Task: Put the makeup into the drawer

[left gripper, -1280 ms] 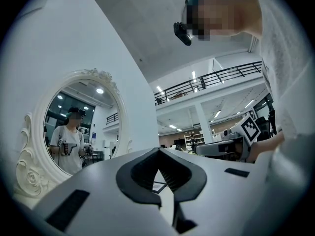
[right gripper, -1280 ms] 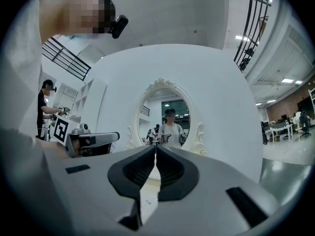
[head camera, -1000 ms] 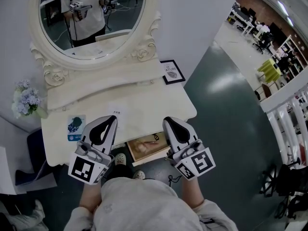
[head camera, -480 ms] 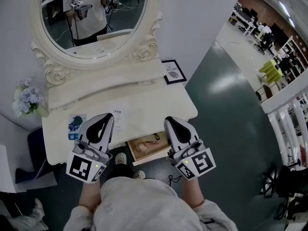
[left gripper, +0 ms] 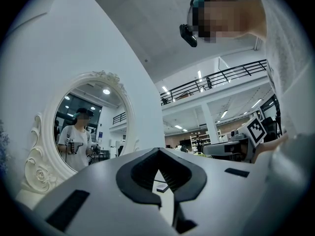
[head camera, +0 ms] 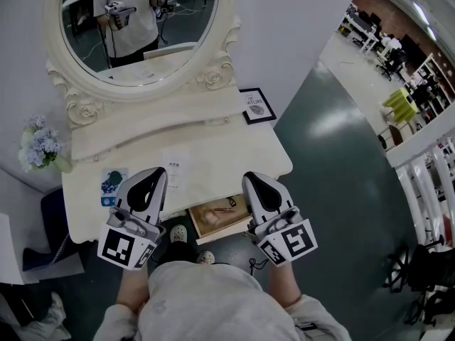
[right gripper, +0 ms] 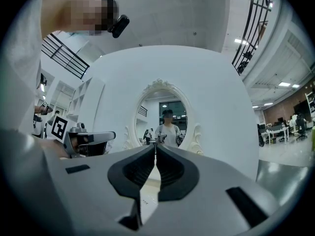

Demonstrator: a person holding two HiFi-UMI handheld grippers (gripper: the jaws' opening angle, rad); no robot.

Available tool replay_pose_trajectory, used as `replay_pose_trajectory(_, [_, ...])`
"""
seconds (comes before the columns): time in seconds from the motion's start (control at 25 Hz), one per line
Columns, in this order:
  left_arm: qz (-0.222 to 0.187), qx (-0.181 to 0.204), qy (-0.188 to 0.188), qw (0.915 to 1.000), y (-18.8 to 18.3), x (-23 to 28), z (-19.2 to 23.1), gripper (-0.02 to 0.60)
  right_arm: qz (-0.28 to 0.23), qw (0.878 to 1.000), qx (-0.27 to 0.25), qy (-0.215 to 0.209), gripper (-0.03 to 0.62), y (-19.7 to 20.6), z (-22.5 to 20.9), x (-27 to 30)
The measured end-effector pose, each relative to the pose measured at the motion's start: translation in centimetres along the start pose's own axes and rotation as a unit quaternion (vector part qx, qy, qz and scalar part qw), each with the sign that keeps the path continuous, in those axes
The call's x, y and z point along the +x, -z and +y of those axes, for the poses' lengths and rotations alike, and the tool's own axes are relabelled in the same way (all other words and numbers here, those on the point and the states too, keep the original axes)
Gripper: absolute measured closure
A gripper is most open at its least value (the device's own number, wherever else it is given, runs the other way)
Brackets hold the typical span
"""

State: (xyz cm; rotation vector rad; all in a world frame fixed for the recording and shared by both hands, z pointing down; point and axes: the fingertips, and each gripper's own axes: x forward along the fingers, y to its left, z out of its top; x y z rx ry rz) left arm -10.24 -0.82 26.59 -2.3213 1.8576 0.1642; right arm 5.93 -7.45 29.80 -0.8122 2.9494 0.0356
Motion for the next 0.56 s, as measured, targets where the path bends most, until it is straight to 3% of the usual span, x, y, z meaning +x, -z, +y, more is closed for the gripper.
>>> replay_pose_trajectory(0.56, [0.004, -0.004, 0.006, 1.0000, -0.10, -0.35, -0.74, 0.571, -0.006, 1.000, 0.001, -0.003, 0.571, -0.43, 0.67, -0.55])
